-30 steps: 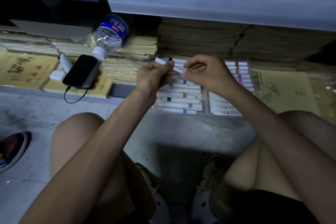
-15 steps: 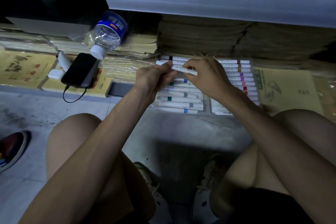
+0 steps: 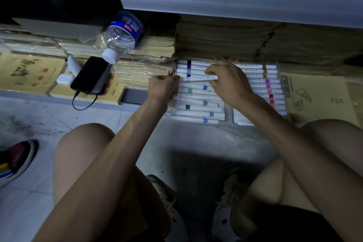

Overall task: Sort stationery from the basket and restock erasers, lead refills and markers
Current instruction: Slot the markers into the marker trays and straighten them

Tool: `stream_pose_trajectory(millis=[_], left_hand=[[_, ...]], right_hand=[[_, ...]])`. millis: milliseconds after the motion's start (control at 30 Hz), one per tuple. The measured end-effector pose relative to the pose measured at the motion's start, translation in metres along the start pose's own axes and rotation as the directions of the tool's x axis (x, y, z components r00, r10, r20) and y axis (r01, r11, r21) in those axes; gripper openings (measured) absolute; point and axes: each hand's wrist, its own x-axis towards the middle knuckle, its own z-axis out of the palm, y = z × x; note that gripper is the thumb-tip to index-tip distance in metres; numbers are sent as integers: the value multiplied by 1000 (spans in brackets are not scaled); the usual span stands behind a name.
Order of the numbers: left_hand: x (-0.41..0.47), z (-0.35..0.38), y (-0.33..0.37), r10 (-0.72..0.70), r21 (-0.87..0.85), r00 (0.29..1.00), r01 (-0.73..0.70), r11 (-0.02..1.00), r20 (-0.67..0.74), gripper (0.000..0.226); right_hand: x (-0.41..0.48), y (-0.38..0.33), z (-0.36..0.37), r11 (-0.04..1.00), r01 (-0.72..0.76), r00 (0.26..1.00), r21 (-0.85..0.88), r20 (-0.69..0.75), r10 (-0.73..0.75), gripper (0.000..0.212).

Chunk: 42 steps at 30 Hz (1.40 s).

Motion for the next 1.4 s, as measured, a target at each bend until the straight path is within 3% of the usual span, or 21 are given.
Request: stream_pose_trajectory(millis=[433,667,767,900,1100,1200,1300,1400], left_hand=[[9,6,0,-37,-5,999,37,999,-16,39],[9,8,-2,30,39,999,-29,999,-43,12],[7,11,-3,36,40,999,-34,999,-40,20],[6,8,0,2,30,999,-1,1000,-41,13],[9,10,-5,23,37,998,-20,999,-60,26],[8,9,-8,83,75,996,-81,994,-24,16],[4,3,-11,187,161,982,-183,970,-9,30],[-3,-8,-13,293,341,956,-281,897,17,39]], right_hand=[[-8,10,1,1000,-22,1000,13,6,21,20],[-8,13,5,998,-27,1000,55,-14,28,25],[-8,12,6,998,-20,1000,64,-17,21,25],[-9,11,5,997,-17,999,72,-31,20,26],[-16,9,0,988,-56,996,143,-65,66,23],[-15,8,-5,987,-55,997,151,-44,62,21],[-16,7,-8,987,-63,998,146,-22,67,20],[-21,5,-10,994,-33,995,106,-94,43,24]])
